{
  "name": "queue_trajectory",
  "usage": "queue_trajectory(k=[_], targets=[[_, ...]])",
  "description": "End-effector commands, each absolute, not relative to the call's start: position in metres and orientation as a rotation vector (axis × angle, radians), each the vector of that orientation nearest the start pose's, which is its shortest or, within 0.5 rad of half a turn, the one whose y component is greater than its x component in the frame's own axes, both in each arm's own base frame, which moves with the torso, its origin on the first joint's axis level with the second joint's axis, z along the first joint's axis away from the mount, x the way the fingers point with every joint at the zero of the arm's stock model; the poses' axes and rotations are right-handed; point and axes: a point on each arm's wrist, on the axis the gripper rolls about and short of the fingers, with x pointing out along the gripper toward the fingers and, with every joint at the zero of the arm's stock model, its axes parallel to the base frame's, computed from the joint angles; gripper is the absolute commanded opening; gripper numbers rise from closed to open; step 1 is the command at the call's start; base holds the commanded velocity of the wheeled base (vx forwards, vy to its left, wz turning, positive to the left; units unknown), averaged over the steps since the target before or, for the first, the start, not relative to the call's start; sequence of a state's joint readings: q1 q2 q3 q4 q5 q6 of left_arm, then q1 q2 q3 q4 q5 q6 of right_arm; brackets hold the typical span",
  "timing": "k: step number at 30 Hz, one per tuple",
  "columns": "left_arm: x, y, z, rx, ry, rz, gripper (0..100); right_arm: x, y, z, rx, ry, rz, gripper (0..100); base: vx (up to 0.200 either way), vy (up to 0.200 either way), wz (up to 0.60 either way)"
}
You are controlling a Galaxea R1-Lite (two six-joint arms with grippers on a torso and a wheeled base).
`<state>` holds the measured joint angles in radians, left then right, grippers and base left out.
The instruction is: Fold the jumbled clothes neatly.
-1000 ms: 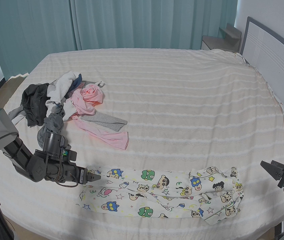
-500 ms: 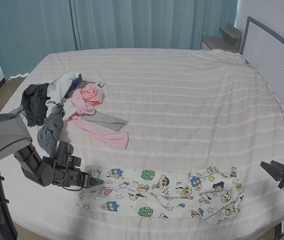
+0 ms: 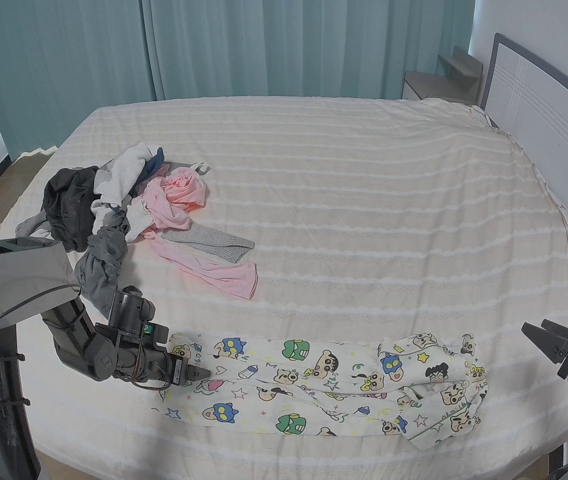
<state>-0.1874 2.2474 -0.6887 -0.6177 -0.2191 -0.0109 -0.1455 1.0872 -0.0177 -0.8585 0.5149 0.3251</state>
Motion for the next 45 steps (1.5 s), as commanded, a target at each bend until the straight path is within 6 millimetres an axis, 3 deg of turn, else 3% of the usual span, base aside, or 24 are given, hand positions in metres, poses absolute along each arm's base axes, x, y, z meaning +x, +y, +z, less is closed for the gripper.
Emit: queue_trajectory(k=[1,18,19,34,45], targets=[[0.318,-0.066,-0.030,-0.022,0.971,-0.372,100,0.106,-0.004,0.123,0.396,0.279,0.331,100,0.000,0.000,0.00],[0.315,-0.072,-0.035,-0.018,0.967,-0.398,100,0.107,-0.004,0.123,0.397,0.283,0.330,100,0.000,0.000,0.00],[0.315,-0.073,-0.037,-0.017,0.963,-0.400,0,0.107,-0.004,0.123,0.398,0.285,0.330,100,0.000,0.000,0.00],[0.314,-0.073,-0.043,-0.022,0.934,-0.397,0,0.107,-0.004,0.123,0.398,0.285,0.333,100,0.000,0.000,0.00],[0.307,-0.060,-0.022,-0.051,0.887,-0.369,0,0.107,-0.005,0.122,0.400,0.287,0.331,100,0.000,0.000,0.00]])
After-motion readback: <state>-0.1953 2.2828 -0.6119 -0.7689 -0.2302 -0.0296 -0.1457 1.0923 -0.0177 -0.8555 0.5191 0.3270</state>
